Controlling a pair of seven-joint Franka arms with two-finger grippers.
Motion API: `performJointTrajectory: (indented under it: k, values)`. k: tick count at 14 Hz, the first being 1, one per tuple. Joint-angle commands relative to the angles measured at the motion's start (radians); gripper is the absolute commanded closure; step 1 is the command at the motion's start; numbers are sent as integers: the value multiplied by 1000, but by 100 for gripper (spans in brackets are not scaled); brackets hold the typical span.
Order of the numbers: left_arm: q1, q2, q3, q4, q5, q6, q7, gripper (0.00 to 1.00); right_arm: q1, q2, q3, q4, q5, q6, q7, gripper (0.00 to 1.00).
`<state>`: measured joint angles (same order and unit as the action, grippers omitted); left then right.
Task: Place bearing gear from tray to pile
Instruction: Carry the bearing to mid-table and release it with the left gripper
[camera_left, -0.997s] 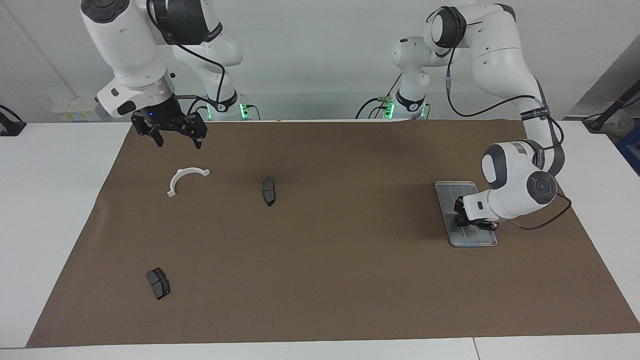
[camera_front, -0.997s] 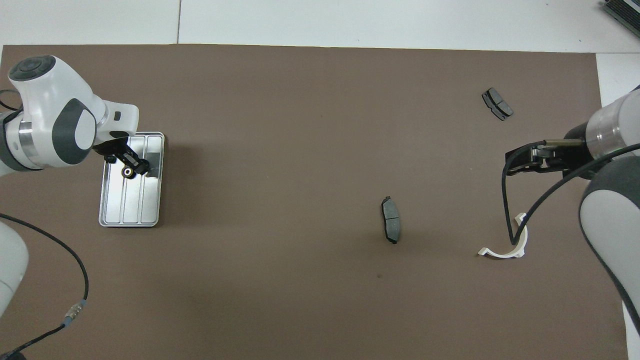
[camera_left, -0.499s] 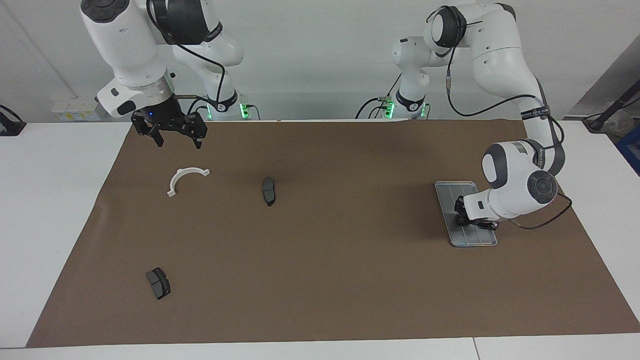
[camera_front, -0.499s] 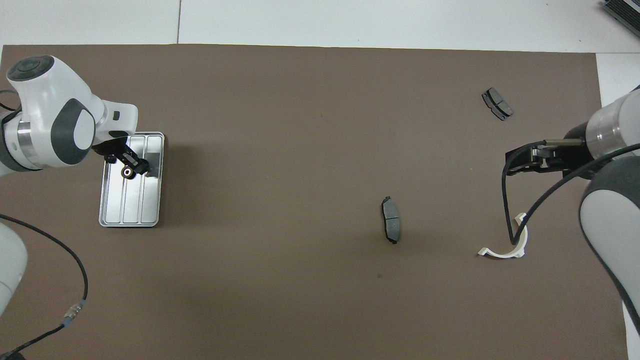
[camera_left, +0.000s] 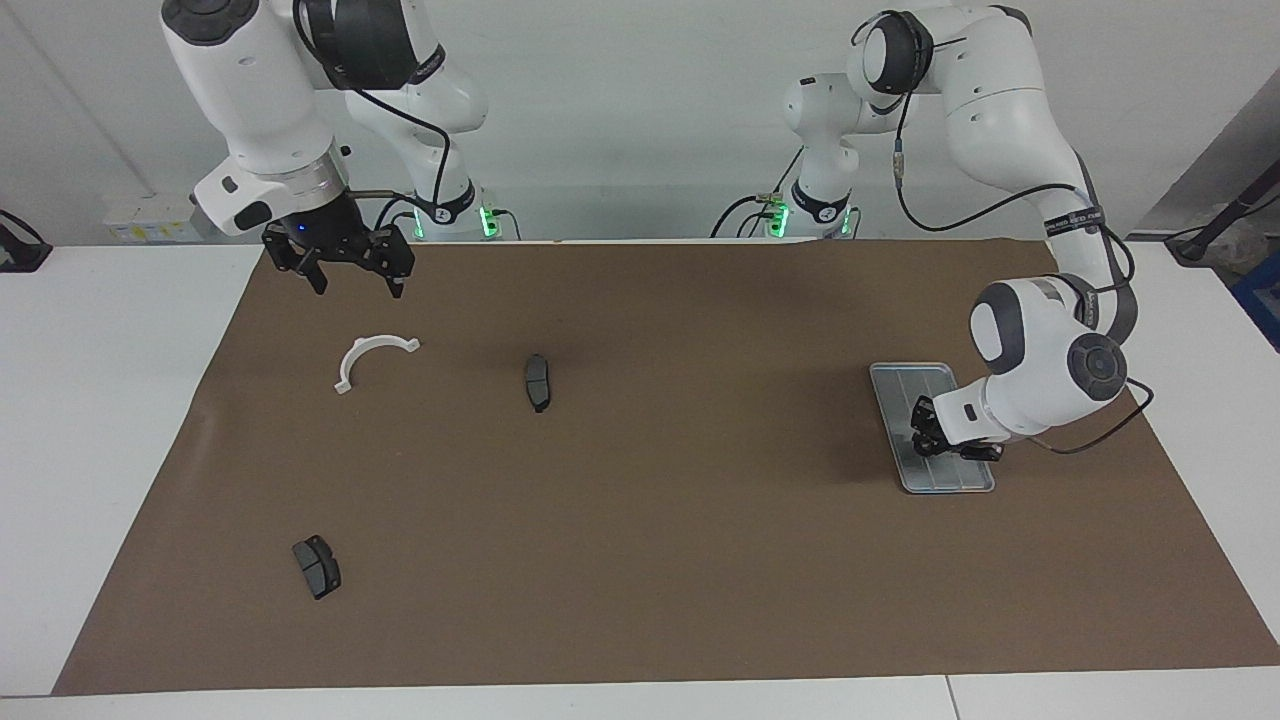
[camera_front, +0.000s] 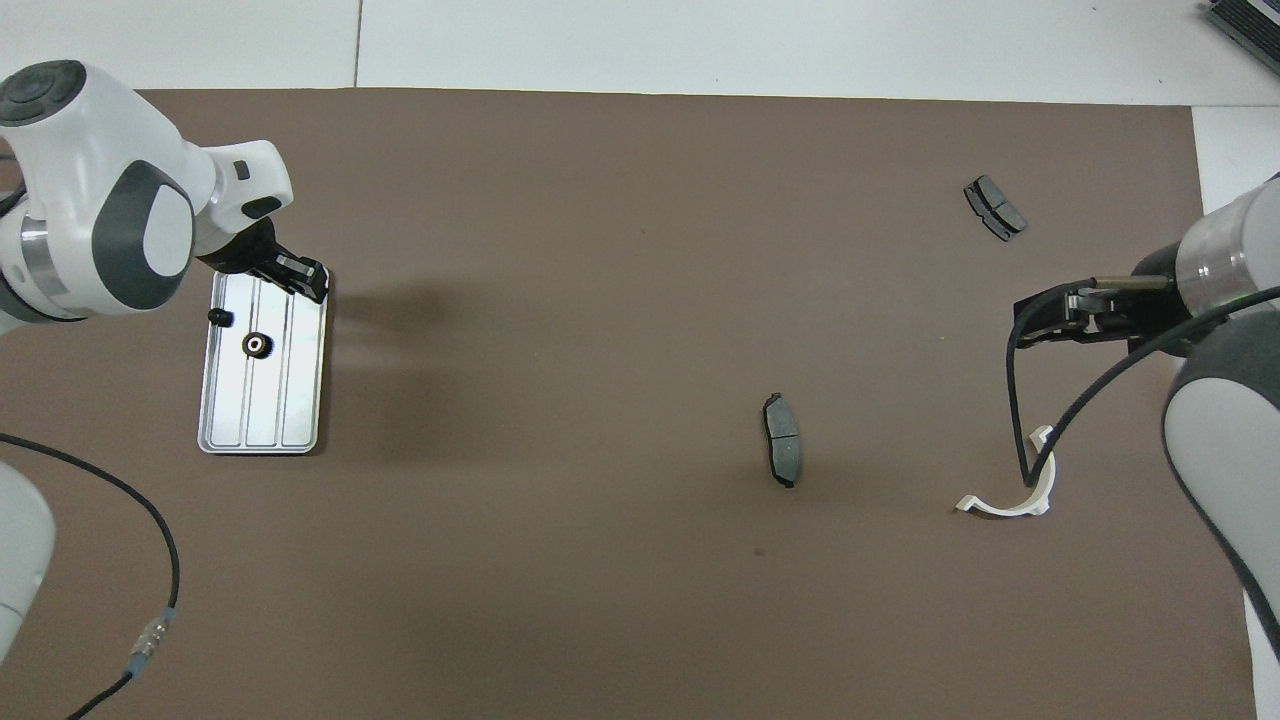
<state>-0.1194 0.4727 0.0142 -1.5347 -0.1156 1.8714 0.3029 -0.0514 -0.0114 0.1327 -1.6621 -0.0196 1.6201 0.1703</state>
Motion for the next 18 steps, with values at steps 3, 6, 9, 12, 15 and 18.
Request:
performJointTrajectory:
  k: [3,6,9,12,15,18]
  values:
    - [-216,-34,16,-15,-7,12,-408,86,-35,-12,8,-11,18,15,5,0]
    - [-339,-16,15,-25,-9,99,-608,85,-33,-12,10,-13,17,15,9,0]
    - [-436,44,15,-42,-9,257,-808,71,-31,-15,10,-18,16,15,12,0]
    - [-483,70,15,-42,-9,319,-895,29,-21,-16,10,-28,18,32,6,0]
    - [-473,61,21,-27,-7,304,-880,0,-16,-24,16,-62,18,112,3,0]
    - [-398,28,30,-19,0,270,-861,0,21,-24,16,-85,20,152,15,0]
